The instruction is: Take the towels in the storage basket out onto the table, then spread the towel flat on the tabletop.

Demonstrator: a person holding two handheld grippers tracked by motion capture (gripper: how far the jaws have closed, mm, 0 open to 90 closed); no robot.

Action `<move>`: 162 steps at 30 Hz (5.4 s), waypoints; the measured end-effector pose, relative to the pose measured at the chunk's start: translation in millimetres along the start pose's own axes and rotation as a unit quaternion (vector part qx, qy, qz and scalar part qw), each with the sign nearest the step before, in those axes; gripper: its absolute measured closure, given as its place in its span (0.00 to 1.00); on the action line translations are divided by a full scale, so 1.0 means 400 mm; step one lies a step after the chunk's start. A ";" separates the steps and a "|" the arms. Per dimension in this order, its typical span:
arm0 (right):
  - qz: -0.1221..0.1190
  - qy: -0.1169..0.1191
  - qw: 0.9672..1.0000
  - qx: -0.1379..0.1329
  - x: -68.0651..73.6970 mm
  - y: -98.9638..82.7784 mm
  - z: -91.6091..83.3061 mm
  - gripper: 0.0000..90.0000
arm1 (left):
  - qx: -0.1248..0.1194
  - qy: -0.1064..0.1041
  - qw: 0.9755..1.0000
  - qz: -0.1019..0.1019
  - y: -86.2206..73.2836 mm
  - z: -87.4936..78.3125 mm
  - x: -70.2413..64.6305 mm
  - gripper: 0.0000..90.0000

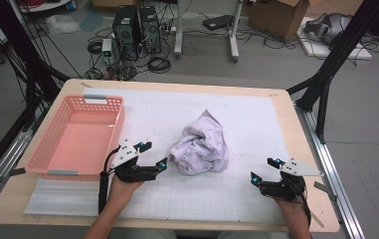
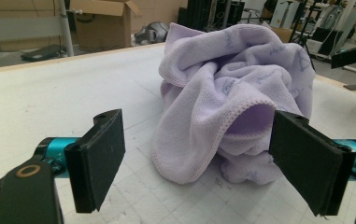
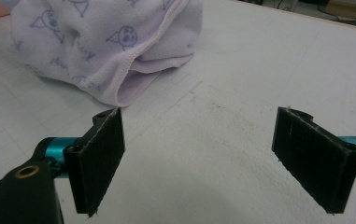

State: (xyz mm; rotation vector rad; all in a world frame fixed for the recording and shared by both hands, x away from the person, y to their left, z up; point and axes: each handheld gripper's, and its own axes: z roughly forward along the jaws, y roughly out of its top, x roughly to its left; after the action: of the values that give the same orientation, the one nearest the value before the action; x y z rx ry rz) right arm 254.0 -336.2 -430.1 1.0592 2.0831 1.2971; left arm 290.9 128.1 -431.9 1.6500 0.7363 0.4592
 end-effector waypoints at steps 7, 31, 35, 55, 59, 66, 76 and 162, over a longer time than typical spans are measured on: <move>0.000 -0.005 1.000 -0.004 0.002 0.001 0.001 0.18 | -0.011 -0.005 1.000 -0.003 0.001 0.001 0.007 0.21; -0.020 0.021 0.999 0.016 0.024 0.026 0.056 0.21 | 0.010 -0.014 1.000 -0.011 -0.008 0.003 0.006 0.22; -0.036 0.044 0.998 0.027 0.047 0.039 0.088 0.22 | 0.009 -0.017 1.000 -0.011 -0.007 0.004 0.001 0.22; -0.072 0.131 0.986 0.070 0.122 0.086 0.185 0.97 | 0.075 -0.064 0.994 0.040 0.001 0.098 -0.091 0.75; -0.071 0.127 0.987 0.063 0.112 0.077 0.143 0.98 | 0.072 -0.060 0.995 0.041 0.006 0.080 -0.083 0.94; -0.059 0.120 0.990 0.053 0.093 0.049 0.050 0.98 | 0.067 -0.044 0.996 0.041 0.013 0.021 -0.066 0.95; -0.050 0.108 0.991 0.056 0.088 -0.007 -0.082 0.98 | 0.075 -0.019 0.997 0.028 0.011 -0.021 -0.048 0.94; -0.097 0.076 0.988 0.091 0.093 0.042 0.166 0.45 | 0.165 -0.076 0.983 0.006 0.001 0.209 -0.034 0.53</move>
State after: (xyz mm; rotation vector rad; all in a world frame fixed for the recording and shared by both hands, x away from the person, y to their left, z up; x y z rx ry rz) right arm 285.7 -266.4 -444.4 0.8266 2.3908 1.1402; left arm 336.4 58.2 -448.0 1.9763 0.7161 0.2214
